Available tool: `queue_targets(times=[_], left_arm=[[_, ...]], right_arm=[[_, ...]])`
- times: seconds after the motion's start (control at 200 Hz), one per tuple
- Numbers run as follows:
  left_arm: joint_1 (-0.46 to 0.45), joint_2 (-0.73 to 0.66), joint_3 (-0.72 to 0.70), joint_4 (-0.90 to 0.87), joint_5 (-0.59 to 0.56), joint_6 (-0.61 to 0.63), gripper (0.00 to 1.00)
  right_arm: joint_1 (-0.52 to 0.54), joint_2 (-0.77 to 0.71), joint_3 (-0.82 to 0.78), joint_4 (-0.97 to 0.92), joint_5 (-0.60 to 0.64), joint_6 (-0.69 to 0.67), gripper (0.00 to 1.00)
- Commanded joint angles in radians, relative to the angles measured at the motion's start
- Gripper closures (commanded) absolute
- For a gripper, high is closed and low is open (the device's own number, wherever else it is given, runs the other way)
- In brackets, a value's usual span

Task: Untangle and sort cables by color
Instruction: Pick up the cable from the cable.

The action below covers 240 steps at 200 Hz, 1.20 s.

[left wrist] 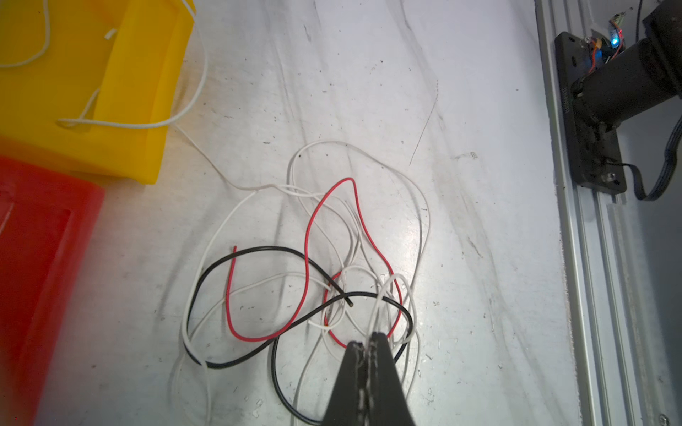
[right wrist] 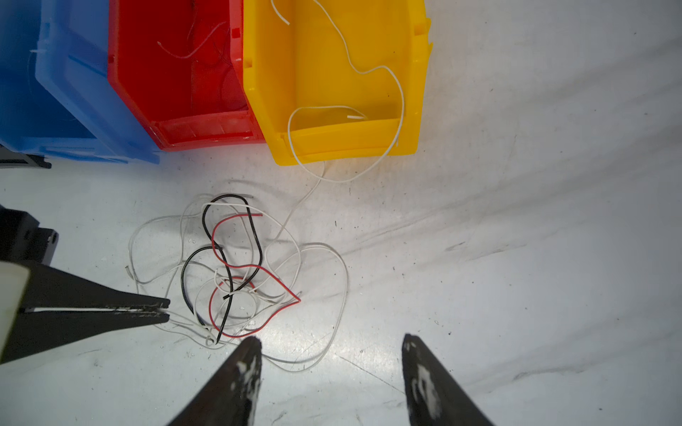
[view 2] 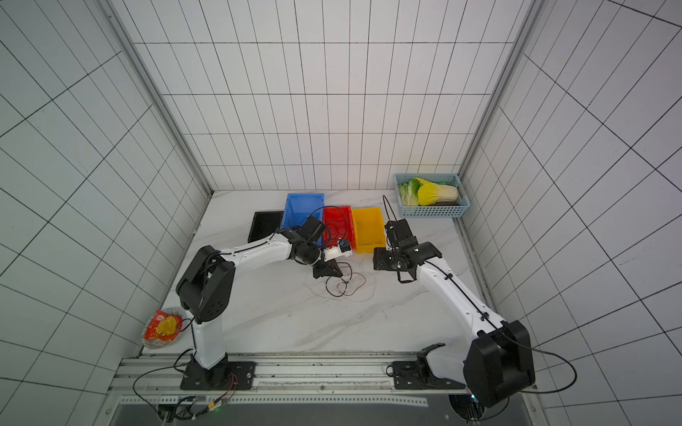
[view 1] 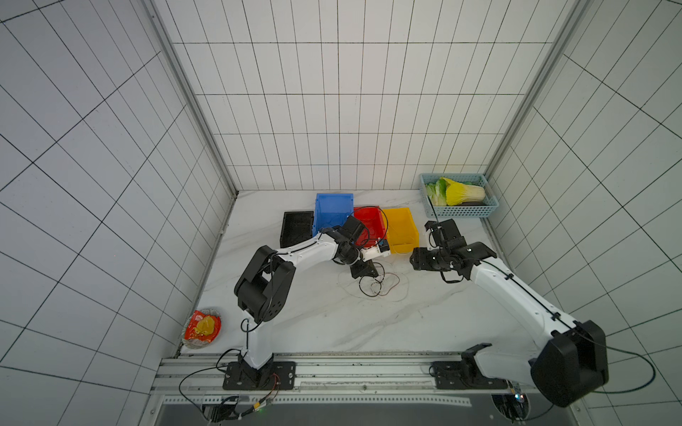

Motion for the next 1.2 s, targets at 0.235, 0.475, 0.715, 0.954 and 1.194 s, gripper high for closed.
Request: queue_targets(times=[0.235,0.475,0.715,0.954,1.194], left_arm=[[0.076,-0.188,0.460,-0.586,0.227,-0.061,1.00],[0.119,-0.262,0.719,-0.680,0.394,-0.196,1.00],[0.209,-0.293,0.972,-0.547,0.564,-0.401,1.00],[0.273,-0.274,0.990,-0.374,0.512,-0.582,1.00],[0.272,-0.262,0.926,-0.355,0.401,-0.550,1.00]], right_arm=[[-0.005,-0.058,-0.033,0.029,-0.153,-0.092,0.35],[0.050,-0.015,0.011,0.062,-0.187,-0.109,0.35],[0.064,-0.099,-0.006,0.143,-0.222,-0.159,0.36],[0.159,-0.223,-0.063,0.356,-0.318,-0.254,0.32],[0.147,-0.280,-0.056,0.282,0.054,-0.198,0.21]])
